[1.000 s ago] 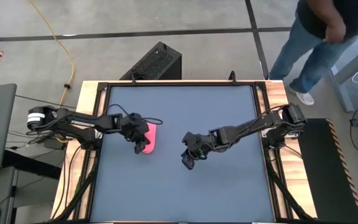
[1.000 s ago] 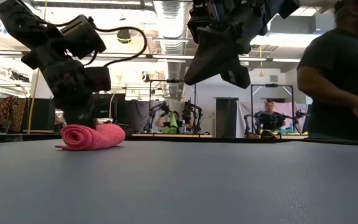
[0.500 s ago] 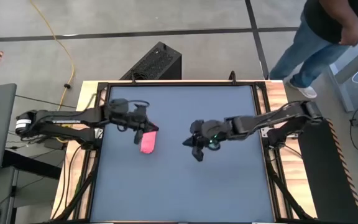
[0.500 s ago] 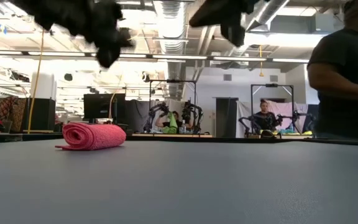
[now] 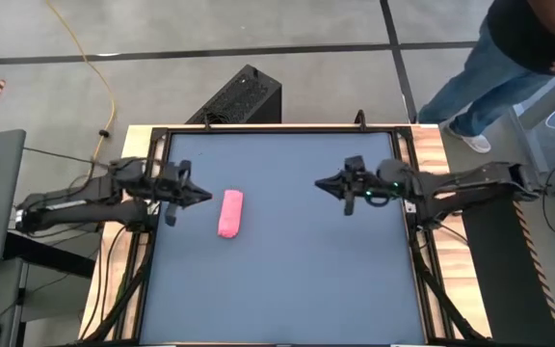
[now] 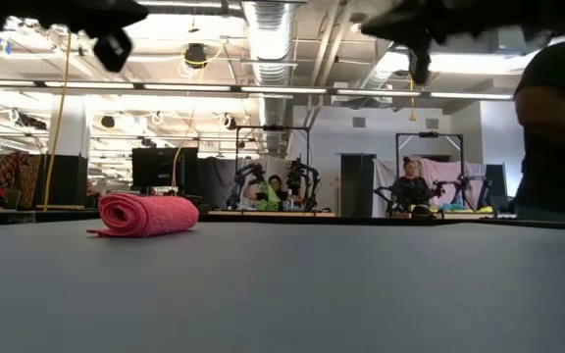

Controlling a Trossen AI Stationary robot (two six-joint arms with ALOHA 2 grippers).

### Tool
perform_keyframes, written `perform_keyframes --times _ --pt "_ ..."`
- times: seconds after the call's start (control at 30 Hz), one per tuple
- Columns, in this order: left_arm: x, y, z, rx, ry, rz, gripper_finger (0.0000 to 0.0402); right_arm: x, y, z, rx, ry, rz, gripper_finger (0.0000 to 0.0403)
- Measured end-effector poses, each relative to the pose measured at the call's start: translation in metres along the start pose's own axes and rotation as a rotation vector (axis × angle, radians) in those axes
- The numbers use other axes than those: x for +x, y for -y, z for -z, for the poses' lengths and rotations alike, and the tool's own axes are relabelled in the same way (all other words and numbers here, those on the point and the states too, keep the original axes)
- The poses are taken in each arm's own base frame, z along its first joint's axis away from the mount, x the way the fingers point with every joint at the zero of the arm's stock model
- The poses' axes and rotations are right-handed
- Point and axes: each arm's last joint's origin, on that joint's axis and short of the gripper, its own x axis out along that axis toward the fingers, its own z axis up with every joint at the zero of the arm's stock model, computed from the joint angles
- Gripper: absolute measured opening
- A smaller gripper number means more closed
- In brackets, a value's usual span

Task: Roll towel
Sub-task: Return to Home Position

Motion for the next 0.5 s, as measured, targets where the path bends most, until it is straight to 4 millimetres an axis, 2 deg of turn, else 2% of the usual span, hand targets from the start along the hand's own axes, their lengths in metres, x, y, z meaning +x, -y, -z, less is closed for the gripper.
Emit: perform_keyframes --times 0.13,0.23,0.37,0.5 --pt "-0.018 -0.004 0.028 -0.048 0.08 -0.024 0.0 -0.018 0.026 0.04 0.123 0.097 -0.001 0.0022" --pt "-0.024 -0.011 0.051 -0.074 0.147 -0.077 0.0 -0.029 0.04 0.062 0.167 0.122 0.0 0.0022" --pt "-0.025 -0.02 0.075 -0.09 0.28 -0.1 0.0 -0.039 0.054 0.078 0.176 0.081 -0.021 0.0022" --pt "-0.019 -0.03 0.096 -0.143 0.269 -0.151 0.0 -0.051 0.07 0.085 0.144 0.025 -0.072 0.0022"
